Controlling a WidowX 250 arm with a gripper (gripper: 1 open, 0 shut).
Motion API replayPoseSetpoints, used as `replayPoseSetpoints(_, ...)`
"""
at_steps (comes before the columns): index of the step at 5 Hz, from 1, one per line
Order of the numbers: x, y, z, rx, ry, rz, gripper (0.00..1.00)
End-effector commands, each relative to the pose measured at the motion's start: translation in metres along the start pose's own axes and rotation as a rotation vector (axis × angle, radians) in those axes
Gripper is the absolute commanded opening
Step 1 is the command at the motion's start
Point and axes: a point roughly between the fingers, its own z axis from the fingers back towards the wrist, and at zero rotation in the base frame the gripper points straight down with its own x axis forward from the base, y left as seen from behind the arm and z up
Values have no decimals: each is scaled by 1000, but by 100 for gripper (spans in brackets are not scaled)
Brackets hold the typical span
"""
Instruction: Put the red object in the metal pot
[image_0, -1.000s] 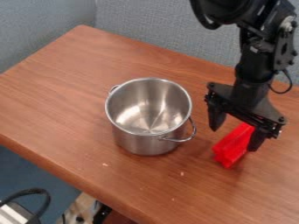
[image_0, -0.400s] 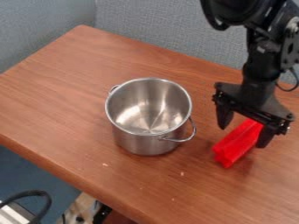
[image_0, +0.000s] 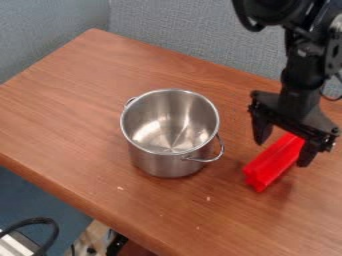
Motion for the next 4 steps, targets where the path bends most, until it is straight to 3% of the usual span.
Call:
replayPoseSetpoints(1, 0, 5, 3, -6, -42, 28, 100)
replayPoseSetpoints(3, -6, 0, 11, -16, -45, -6, 100)
replayPoseSetpoints(4, 2, -4, 1, -26, -42, -56, 0)
